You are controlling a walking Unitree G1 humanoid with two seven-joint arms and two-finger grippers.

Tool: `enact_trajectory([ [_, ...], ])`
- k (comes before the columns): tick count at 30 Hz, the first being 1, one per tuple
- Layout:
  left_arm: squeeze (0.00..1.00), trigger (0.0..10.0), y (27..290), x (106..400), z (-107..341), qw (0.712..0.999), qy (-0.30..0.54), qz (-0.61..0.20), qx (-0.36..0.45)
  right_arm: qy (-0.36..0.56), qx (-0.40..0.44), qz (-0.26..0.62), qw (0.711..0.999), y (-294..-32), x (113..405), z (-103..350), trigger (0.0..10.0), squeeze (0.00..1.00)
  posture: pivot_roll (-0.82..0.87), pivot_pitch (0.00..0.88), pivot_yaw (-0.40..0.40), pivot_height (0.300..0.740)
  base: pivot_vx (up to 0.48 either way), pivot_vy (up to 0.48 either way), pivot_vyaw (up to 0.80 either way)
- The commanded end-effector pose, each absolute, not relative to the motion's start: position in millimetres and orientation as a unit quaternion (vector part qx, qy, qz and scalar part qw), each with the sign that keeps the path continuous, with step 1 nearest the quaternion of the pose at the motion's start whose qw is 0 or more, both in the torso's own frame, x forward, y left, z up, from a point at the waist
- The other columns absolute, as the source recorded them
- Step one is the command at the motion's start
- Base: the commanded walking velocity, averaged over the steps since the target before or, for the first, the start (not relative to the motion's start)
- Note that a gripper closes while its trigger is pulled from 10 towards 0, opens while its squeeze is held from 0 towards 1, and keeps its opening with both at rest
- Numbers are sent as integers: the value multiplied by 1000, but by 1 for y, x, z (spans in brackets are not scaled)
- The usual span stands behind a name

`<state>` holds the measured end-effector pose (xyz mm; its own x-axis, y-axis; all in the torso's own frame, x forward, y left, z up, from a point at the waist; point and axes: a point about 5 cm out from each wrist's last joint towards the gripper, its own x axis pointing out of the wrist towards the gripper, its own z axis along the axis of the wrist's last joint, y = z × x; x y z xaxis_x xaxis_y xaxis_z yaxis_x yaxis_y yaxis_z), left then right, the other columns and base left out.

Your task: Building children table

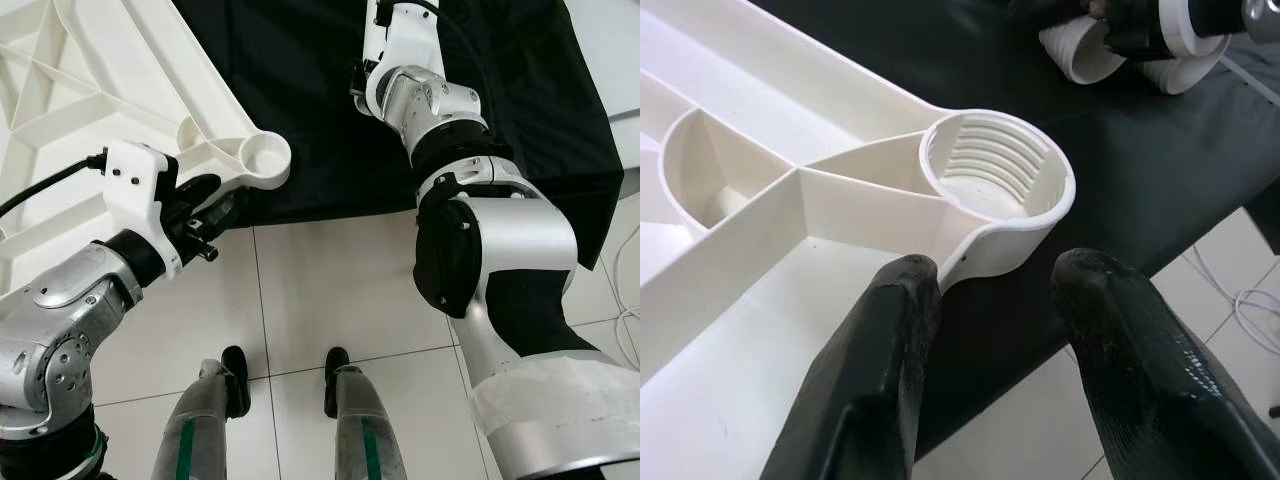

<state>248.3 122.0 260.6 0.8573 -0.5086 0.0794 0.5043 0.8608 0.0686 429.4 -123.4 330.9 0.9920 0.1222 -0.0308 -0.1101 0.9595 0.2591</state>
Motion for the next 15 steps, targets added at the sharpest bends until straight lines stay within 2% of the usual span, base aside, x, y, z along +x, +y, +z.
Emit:
enact_trajectory([
  [1, 0, 10000, 126, 251, 254, 972, -29, -235, 15, 57, 149, 70, 985, -121, 430, 308, 10000, 0, 12, 436, -36, 740, 0, 0, 0],
  [3, 0, 10000, 128, 255, 257, 972, -33, -234, 10, 18, 150, 128, 980, -117, 428, 306, 10000, 0, 1, 427, -36, 740, 0, 0, 0],
  [5, 0, 10000, 128, 256, 258, 972, -33, -234, 6, 5, 146, 145, 979, -115, 426, 306, 10000, 0, 1, 427, -36, 740, 0, 0, 0],
  [15, 0, 10000, 130, 260, 261, 971, -37, -238, -11, -4, 170, 179, 969, -121, 410, 296, 10000, 0, -15, 399, -36, 740, 0, 0, 0],
])
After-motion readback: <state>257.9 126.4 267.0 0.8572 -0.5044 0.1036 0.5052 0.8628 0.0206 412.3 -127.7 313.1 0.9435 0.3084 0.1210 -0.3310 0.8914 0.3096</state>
